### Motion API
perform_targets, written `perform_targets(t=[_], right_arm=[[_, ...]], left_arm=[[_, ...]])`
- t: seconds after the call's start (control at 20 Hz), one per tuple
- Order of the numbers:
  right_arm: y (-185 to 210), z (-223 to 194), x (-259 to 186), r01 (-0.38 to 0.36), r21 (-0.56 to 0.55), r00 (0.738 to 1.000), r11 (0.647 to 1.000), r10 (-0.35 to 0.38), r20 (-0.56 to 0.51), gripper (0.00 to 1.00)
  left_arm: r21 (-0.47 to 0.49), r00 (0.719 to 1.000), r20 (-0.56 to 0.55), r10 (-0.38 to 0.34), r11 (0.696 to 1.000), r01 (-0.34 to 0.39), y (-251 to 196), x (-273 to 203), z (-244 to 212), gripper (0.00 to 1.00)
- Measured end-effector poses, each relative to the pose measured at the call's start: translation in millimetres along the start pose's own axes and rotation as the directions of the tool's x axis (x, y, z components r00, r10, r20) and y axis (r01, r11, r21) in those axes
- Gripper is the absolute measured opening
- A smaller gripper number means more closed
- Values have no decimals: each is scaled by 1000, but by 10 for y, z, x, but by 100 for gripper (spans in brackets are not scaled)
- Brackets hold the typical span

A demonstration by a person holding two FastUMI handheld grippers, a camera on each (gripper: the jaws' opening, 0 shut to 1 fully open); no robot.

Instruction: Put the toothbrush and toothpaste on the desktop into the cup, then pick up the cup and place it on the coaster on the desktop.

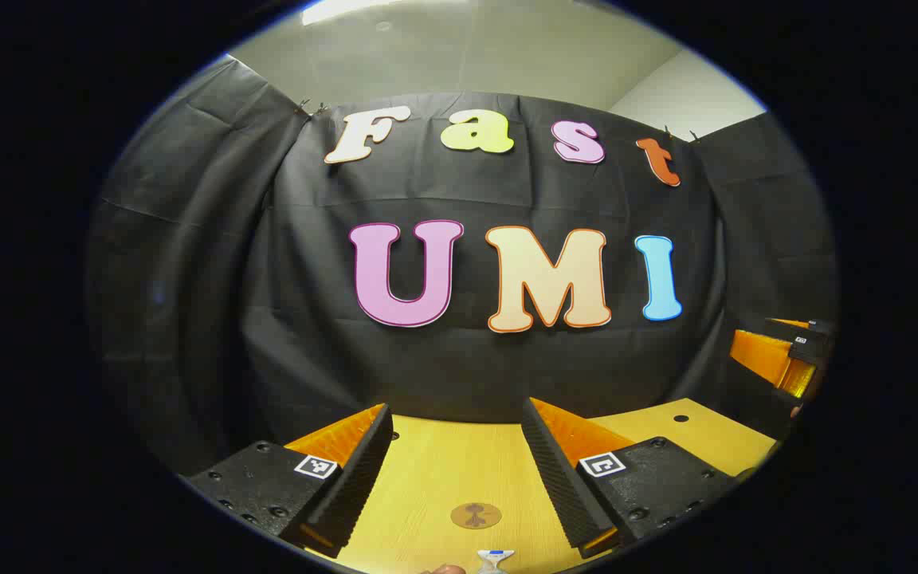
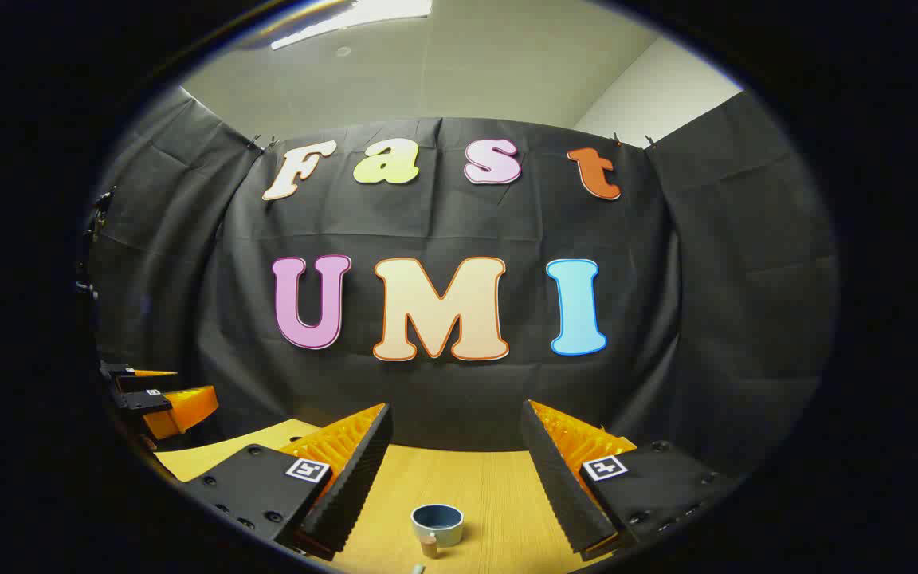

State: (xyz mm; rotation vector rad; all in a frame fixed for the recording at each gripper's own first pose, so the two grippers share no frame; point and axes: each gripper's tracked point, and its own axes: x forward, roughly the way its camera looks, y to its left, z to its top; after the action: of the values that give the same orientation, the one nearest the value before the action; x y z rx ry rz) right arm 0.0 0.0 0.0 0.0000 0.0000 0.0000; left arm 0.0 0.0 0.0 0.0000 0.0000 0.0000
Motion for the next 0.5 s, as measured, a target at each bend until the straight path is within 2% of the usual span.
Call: perform_targets(t=[0.5], right_arm=[[39,40,-26,-7,-10,1000,1000,7,-1,99]], left_arm=[[-4,1000,16,-22,1000,22,-91,27,52,94]])
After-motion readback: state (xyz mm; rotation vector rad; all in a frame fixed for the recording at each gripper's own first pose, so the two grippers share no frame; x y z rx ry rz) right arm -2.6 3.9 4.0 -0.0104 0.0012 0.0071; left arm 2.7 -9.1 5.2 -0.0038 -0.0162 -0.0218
